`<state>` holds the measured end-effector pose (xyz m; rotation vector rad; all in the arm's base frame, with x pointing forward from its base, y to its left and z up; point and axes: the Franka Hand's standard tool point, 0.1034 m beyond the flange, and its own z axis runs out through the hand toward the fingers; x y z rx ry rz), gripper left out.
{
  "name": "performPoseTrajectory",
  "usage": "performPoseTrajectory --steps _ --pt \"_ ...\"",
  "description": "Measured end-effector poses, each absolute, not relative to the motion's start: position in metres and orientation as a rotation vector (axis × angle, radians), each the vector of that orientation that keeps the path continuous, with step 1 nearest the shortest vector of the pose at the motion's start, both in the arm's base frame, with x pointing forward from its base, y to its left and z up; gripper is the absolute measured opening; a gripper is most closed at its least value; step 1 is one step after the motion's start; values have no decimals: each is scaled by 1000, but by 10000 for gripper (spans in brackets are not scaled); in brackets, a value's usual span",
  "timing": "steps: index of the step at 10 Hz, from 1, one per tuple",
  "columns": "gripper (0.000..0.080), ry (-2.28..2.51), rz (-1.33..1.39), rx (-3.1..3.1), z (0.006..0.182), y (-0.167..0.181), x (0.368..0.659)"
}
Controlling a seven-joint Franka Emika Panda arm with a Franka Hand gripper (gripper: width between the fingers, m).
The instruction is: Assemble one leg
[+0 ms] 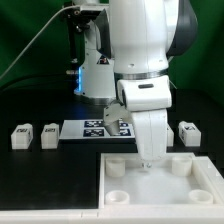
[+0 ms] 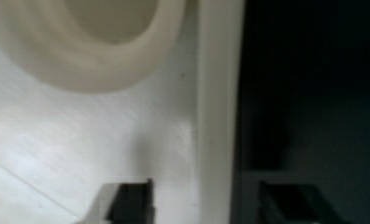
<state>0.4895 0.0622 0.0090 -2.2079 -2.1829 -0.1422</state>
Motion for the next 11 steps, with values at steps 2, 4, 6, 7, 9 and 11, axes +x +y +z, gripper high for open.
performPoseTrajectory --steps 2,4,6,7,9,11 --pt "563 -2182 -142 -2209 9 62 490" --pt "641 -2182 -141 -2210 9 61 490" --pt "641 -2181 -141 -2211 9 61 490" --pt "648 -2181 -141 -2211 9 61 490" --pt "649 -2180 -140 -2212 9 60 490" --pt "649 -2158 -141 -2234 10 60 490"
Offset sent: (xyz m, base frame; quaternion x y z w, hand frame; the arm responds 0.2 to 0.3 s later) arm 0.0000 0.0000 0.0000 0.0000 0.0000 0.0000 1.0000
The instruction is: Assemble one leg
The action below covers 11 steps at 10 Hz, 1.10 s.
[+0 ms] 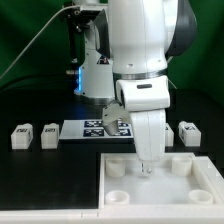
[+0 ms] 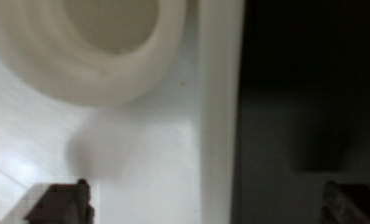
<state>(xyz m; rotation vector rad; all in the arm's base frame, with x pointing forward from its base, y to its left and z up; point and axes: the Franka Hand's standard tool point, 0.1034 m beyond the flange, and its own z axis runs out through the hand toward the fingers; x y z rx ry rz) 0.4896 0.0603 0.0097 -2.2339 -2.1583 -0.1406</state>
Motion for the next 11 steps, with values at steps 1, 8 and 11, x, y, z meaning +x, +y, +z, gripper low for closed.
performPoseTrajectory --steps 1,8,11 --pt "649 -2084 -145 -2311 18 61 488" --pt "649 -778 -145 -2973 67 155 442" --pt "649 -337 -119 -3024 66 158 440"
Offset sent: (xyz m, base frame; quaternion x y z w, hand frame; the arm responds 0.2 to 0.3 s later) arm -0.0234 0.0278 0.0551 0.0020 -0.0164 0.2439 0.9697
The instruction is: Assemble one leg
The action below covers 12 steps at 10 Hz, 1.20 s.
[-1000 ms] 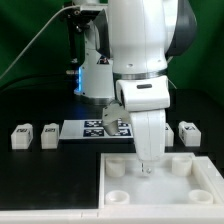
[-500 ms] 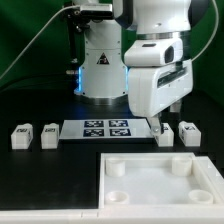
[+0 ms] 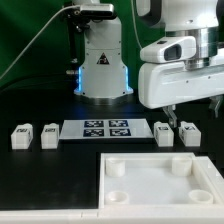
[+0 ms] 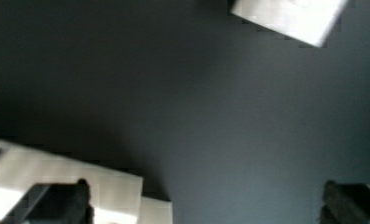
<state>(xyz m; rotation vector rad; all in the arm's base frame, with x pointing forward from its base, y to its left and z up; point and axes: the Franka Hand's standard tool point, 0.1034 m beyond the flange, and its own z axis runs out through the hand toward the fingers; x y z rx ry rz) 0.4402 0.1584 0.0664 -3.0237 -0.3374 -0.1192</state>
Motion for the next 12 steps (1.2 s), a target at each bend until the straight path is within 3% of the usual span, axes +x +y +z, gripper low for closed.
performPoseTrajectory --steps 2,6,8,12 --pt "649 -14 -60 -3031 58 172 428" --pt "649 -21 101 -3044 53 169 418" --pt "649 -24 498 -3040 59 173 412" --pt "649 -40 1154 -2899 52 174 403"
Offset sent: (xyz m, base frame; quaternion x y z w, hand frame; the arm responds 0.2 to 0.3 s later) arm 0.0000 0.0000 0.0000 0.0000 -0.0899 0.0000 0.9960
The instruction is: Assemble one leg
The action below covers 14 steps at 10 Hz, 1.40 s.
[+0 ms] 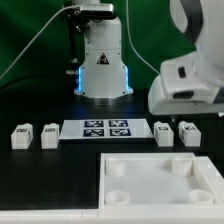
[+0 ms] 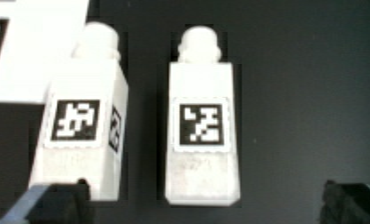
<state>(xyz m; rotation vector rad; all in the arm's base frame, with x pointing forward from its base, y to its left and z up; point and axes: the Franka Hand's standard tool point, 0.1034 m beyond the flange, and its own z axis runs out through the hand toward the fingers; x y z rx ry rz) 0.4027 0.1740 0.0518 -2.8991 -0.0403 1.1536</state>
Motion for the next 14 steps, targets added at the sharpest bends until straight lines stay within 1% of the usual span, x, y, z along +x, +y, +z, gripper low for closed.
performPoseTrajectory --steps 1,3,7,10,12,13,14 --pt "649 -41 1210 -2877 51 174 404" --pt "649 -31 1193 -2885 47 176 405" --pt "649 -12 1238 -2891 23 185 381" --pt "649 -11 1249 -2886 13 185 376" --pt "649 -10 1254 -2885 11 185 375" --pt "529 -10 1254 -2885 11 184 375" --pt "393 -10 1254 -2885 11 184 375"
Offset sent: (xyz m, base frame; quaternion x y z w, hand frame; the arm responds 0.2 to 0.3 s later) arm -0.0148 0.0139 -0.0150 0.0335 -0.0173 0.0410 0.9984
